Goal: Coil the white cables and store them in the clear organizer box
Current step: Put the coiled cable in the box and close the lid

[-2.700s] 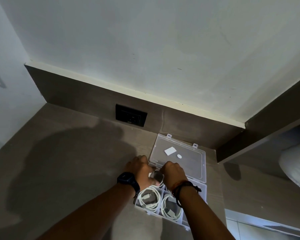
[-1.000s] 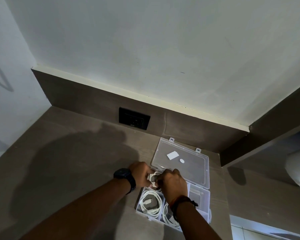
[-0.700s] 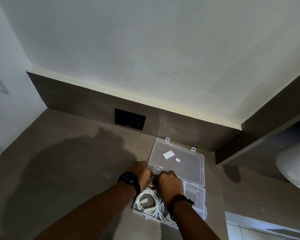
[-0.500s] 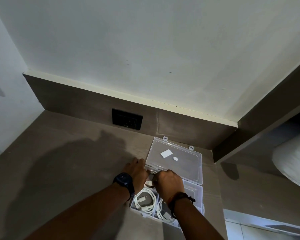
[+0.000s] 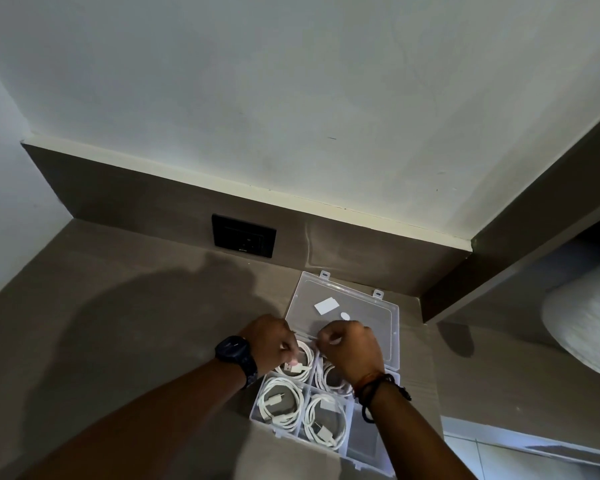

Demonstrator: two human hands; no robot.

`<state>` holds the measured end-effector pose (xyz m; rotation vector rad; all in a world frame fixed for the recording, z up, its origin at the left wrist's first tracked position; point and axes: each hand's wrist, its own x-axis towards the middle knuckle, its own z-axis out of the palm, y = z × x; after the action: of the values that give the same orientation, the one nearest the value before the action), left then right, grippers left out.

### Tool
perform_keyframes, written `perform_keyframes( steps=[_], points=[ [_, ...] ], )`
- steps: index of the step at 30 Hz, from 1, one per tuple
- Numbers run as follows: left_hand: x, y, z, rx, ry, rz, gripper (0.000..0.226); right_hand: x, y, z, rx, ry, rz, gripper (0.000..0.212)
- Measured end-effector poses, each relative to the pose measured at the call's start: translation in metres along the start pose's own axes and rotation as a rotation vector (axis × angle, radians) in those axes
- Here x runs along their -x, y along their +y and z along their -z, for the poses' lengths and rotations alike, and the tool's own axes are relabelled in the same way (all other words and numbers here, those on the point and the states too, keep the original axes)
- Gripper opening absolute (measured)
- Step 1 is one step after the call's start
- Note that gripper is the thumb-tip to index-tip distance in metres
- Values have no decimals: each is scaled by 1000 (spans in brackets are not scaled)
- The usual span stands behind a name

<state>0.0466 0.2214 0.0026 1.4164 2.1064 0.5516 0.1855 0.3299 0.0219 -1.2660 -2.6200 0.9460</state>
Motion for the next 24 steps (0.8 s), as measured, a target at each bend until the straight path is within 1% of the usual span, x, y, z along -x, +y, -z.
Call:
perform_keyframes(
  steps=[2, 4, 5, 7, 9, 11, 13, 16, 17, 18, 20, 22, 24],
  points=[
    [-1, 0, 3, 35, -25, -6, 13, -6, 9, 6, -93, 120, -60, 10],
    [-4, -2, 5, 102, -2, 12, 17, -11, 19, 11, -165, 217, -128, 8],
    [-6, -4, 6, 123, 14, 23, 20, -14, 24, 13, -173, 253, -171, 12],
    [-13, -6, 7, 153, 38, 56, 25, -19, 34, 16, -107, 309, -255, 29],
    [-21, -7, 7, 193, 95, 102, 28, -23, 41, 20, 22, 355, -323, 47],
    [-31, -6, 6, 242, 193, 187, 36, -26, 46, 24, 67, 345, -407, 66],
    [-42, -6, 3, 367, 257, 292, 47, -30, 52, 26, 41, 287, -468, 80],
    [-56, -6, -4, 512, 201, 433, 76, -33, 60, 27, -90, 200, -499, 84],
    [-60, -7, -6, 529, 189, 462, 80, -33, 63, 27, -129, 191, -499, 83],
    [-63, -7, -7, 544, 192, 471, 76, -34, 65, 27, -157, 195, -495, 84],
    [-65, -7, -4, 599, 211, 467, 60, -34, 69, 30, -199, 236, -486, 94],
    [-62, -6, 0, 653, 224, 449, 48, -32, 71, 36, -256, 271, -481, 102],
    [-56, -5, 7, 661, 244, 426, 40, -29, 72, 44, -325, 261, -465, 99]
  ],
)
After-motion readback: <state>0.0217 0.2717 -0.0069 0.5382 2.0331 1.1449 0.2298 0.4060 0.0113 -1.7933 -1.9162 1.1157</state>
